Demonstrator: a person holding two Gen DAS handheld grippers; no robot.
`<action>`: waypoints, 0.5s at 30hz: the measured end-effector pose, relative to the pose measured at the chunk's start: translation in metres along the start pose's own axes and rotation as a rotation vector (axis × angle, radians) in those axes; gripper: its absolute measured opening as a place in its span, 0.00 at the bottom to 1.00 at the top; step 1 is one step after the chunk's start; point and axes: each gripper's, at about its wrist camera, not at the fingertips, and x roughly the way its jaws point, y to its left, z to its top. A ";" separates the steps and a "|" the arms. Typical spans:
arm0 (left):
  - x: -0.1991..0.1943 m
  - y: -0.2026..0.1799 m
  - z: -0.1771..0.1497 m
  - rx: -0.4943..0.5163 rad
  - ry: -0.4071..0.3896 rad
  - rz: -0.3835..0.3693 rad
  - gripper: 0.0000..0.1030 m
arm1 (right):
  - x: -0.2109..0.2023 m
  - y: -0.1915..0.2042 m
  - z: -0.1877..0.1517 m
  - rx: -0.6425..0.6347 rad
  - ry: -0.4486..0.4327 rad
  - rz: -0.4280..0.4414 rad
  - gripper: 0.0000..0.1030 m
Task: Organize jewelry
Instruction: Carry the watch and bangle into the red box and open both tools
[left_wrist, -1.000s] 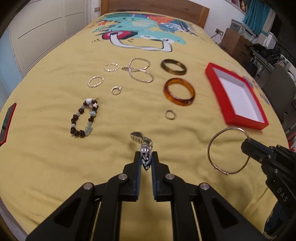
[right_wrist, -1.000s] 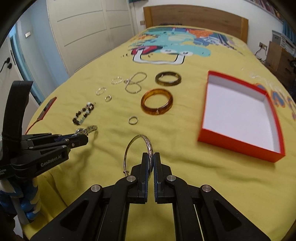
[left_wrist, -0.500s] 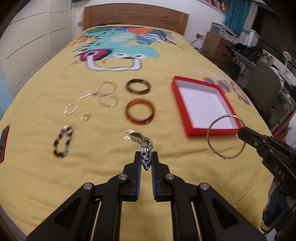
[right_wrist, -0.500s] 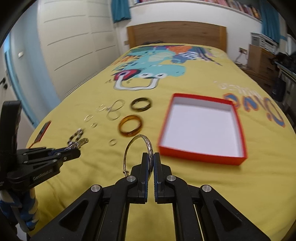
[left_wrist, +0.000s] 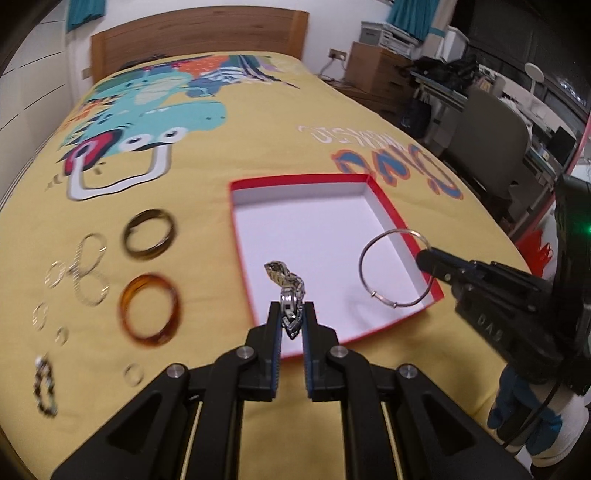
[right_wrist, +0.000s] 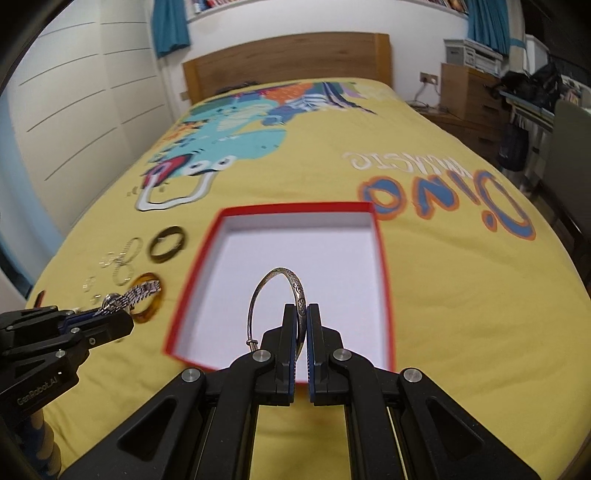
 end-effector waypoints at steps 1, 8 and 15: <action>0.009 -0.003 0.003 0.004 0.011 -0.002 0.09 | 0.005 -0.004 0.000 0.003 0.008 -0.004 0.05; 0.067 -0.015 0.003 0.030 0.100 0.006 0.09 | 0.036 -0.019 -0.011 -0.002 0.074 -0.018 0.05; 0.096 -0.010 -0.014 0.015 0.169 0.031 0.09 | 0.047 -0.024 -0.021 -0.014 0.118 -0.036 0.05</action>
